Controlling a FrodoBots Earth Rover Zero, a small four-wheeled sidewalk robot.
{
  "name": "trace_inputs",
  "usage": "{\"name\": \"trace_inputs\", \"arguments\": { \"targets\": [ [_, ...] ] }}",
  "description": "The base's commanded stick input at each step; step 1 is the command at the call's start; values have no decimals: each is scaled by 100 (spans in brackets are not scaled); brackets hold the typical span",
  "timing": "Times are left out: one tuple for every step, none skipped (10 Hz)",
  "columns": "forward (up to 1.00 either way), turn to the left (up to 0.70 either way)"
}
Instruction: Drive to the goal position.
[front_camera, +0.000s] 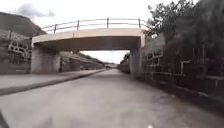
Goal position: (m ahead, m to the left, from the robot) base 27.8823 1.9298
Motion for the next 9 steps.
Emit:
{"name": "trace_inputs", "arguments": {
  "targets": [
    [100,0],
    [100,0],
    [100,0],
    [100,0],
    [100,0],
    [100,0],
    [100,0],
    [100,0],
    [100,0]
  ]
}}
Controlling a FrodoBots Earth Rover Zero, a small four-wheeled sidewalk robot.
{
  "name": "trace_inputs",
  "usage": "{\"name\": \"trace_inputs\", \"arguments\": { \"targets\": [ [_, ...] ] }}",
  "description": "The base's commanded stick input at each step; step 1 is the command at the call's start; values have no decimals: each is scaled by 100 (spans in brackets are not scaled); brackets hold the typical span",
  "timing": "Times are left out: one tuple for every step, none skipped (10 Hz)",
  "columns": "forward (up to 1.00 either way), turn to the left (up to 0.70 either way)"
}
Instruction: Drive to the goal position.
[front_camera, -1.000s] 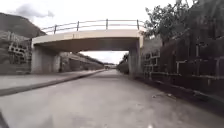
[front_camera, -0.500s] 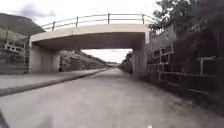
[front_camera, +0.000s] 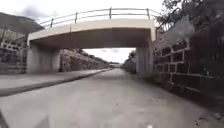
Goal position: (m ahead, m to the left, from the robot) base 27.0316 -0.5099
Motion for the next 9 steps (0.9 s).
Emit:
{"name": "trace_inputs", "arguments": {
  "targets": [
    [100,0],
    [100,0],
    [100,-40],
    [100,-40],
    [100,0],
    [100,0],
    [100,0],
    [100,0],
    [100,0]
  ]
}}
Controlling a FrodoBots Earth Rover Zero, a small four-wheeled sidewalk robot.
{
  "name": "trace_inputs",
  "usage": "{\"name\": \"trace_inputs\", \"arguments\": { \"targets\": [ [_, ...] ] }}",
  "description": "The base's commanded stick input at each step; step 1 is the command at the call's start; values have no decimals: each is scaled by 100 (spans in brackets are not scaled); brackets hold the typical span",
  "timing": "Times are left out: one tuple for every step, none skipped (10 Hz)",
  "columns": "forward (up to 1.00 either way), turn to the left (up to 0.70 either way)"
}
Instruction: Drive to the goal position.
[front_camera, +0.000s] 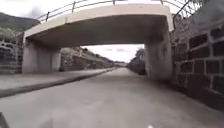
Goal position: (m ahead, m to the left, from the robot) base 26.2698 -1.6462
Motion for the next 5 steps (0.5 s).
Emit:
{"name": "trace_inputs", "arguments": {
  "targets": [
    [100,0],
    [100,0],
    [100,0],
    [100,0],
    [100,0]
  ]
}}
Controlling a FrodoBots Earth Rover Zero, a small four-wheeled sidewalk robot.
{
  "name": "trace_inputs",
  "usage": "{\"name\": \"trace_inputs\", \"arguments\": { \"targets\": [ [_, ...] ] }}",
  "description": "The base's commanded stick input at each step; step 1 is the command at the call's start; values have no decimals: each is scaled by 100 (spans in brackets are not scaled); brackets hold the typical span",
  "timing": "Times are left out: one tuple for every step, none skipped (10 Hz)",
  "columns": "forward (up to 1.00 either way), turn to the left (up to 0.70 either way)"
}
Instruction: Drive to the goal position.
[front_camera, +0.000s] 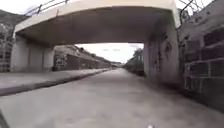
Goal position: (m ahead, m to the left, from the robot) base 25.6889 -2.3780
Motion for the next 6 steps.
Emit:
{"name": "trace_inputs", "arguments": {
  "targets": [
    [100,0],
    [100,0],
    [100,0],
    [100,0],
    [100,0],
    [100,0]
  ]
}}
